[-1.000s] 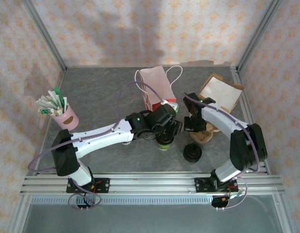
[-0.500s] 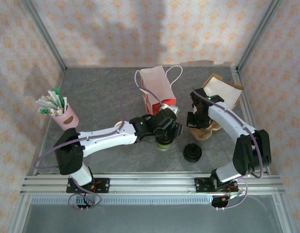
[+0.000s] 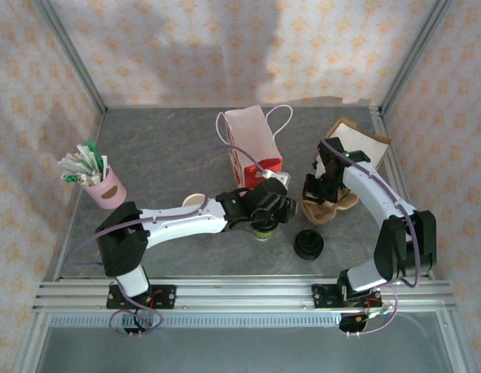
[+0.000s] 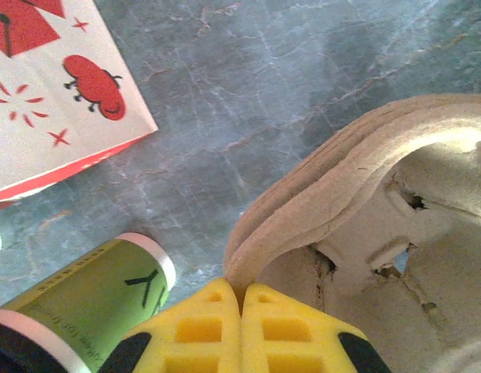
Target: Pack the takeout coffee
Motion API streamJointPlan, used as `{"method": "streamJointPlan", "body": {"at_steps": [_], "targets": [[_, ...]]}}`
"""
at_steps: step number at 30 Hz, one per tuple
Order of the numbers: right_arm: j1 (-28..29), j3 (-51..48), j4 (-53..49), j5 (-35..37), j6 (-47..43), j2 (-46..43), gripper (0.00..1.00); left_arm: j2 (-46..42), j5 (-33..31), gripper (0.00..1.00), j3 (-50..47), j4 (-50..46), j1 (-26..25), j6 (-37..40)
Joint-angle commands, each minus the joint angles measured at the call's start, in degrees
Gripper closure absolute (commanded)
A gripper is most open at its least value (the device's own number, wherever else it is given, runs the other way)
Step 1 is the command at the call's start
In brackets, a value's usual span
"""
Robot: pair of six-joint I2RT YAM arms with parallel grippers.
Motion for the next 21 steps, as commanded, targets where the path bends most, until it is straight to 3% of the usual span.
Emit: {"method": "streamJointPlan", "body": {"at_steps": [1, 9, 21], "targets": [[-1.0, -1.4, 2.1, -3.7, -0.5, 0.8, 1.0, 1.4, 0.8, 0.71, 1.2, 1.4, -0.4, -1.4], [-1.1, -0.9, 2.2, -4.5, -0.2, 0.8, 1.0, 3.1, 2.4, 0.71, 3.1, 0.6, -0.4, -2.8], [-1.1, 2.5, -5.1, 2.7, -0.9, -4.3, 1.0, 5.8, 4.5, 0.71, 5.6, 0.9, -0.2, -3.9]]}}
